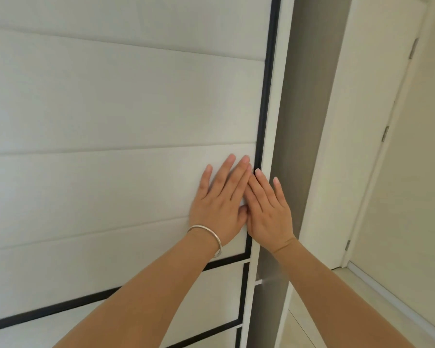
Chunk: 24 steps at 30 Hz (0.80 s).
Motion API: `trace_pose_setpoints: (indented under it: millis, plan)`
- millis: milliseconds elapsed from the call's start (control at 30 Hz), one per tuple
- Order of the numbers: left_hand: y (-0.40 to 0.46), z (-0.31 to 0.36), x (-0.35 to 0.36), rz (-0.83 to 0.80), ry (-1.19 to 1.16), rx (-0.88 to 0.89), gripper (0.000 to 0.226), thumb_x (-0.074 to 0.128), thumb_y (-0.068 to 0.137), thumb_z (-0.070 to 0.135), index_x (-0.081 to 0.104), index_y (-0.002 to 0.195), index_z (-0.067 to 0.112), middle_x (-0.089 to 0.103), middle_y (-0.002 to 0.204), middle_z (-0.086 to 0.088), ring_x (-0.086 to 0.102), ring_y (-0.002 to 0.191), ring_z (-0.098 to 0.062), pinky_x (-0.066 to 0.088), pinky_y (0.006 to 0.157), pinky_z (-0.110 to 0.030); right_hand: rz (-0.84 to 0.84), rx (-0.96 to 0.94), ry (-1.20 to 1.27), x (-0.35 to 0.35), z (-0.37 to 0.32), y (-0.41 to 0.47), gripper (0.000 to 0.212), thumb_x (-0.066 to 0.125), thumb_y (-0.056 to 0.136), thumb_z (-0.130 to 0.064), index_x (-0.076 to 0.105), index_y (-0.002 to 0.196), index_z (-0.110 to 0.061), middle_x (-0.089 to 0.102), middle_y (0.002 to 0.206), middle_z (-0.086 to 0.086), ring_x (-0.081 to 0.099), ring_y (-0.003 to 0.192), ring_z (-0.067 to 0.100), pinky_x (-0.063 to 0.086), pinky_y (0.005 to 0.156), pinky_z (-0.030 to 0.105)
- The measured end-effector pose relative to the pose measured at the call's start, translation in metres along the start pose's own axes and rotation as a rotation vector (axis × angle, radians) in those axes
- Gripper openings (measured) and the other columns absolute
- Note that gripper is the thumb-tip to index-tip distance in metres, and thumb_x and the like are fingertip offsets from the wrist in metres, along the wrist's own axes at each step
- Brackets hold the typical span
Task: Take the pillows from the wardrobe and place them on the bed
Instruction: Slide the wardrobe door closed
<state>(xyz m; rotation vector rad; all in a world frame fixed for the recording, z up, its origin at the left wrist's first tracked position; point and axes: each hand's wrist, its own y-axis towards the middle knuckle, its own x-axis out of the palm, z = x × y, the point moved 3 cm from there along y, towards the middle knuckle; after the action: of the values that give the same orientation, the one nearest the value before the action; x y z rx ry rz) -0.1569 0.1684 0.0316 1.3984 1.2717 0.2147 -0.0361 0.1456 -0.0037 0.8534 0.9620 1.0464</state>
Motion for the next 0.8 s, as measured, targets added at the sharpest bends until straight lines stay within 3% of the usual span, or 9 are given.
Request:
trace_pose_setpoints:
  millis: [67,233,433,567,800]
  plan:
    - [0.007,0.012,0.004,0.004,0.001,0.012,0.080,0.049,0.087,0.044,0.007,0.149,0.014,0.000,0.156,0.001,-0.011,0.143,-0.022,-0.015,0.115,-0.046,-0.026,0.002,-0.048,0.001,0.011,-0.008,0.064,0.037,0.092,-0.021,0.012,0.149,-0.009,-0.006,0.161,0.000,0.002,0.147,0.019,0.005,0.120,0.041]
    - [0.022,0.037,0.012,0.018,0.025,0.031,0.081,0.044,0.088,0.044,-0.003,0.148,0.014,-0.003,0.156,0.008,-0.012,0.143,-0.023,-0.016,0.114,-0.048,-0.033,0.061,-0.098,0.001,0.035,-0.019,0.059,0.037,0.091,-0.021,0.020,0.145,-0.006,-0.007,0.160,-0.001,0.002,0.147,0.018,0.007,0.120,0.042]
    - [0.037,0.059,0.018,0.017,0.017,0.033,0.079,0.041,0.090,0.043,-0.004,0.148,0.013,0.008,0.160,0.003,-0.013,0.143,-0.023,-0.018,0.113,-0.048,-0.017,0.100,-0.112,0.001,0.059,-0.026,0.059,0.041,0.089,-0.020,0.025,0.144,-0.006,0.020,0.155,0.001,0.005,0.147,0.017,0.010,0.119,0.043]
    - [0.042,0.066,0.021,0.021,0.003,0.035,0.078,0.043,0.090,0.043,0.002,0.148,0.012,0.013,0.159,0.002,-0.005,0.145,-0.024,-0.015,0.113,-0.048,-0.004,0.100,-0.089,0.004,0.068,-0.032,0.059,0.042,0.089,-0.020,0.024,0.144,-0.007,-0.001,0.161,-0.002,0.008,0.147,0.017,0.012,0.118,0.046]
    - [0.047,0.071,0.025,0.024,-0.021,0.047,0.079,0.044,0.087,0.045,0.006,0.149,0.014,0.016,0.159,0.001,-0.004,0.145,-0.025,-0.013,0.114,-0.049,-0.015,0.056,-0.116,0.010,0.080,-0.037,0.069,0.043,0.088,-0.023,0.012,0.149,-0.010,-0.005,0.161,-0.001,0.003,0.147,0.017,0.008,0.119,0.046]
